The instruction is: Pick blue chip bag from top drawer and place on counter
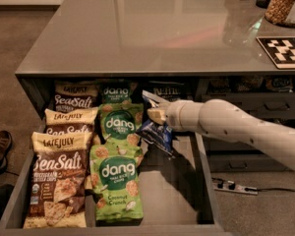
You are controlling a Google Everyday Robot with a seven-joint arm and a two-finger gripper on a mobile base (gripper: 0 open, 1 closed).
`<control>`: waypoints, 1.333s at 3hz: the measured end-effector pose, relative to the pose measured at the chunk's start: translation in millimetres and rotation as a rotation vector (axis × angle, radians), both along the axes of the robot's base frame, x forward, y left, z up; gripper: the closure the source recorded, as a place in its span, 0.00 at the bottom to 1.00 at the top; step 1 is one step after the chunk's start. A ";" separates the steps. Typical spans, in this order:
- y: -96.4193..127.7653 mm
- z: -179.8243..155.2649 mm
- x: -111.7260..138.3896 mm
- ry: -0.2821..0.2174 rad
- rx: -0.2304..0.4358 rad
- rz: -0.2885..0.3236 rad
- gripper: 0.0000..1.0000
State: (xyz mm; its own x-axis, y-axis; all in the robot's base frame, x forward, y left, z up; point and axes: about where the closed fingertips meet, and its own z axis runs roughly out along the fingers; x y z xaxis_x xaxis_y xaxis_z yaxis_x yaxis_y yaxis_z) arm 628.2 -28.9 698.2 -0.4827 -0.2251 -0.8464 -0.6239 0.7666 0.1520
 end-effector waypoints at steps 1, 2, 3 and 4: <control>4.0 9.7 -44.7 -0.051 0.027 0.063 1.00; 19.5 43.1 -96.8 -0.109 0.058 0.166 1.00; -3.6 99.0 -129.1 -0.173 0.093 0.201 1.00; -39.4 99.2 -142.2 -0.165 0.093 0.155 1.00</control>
Offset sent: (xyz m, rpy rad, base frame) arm -0.2102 -0.3104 0.1536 0.1539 -0.2879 -0.3383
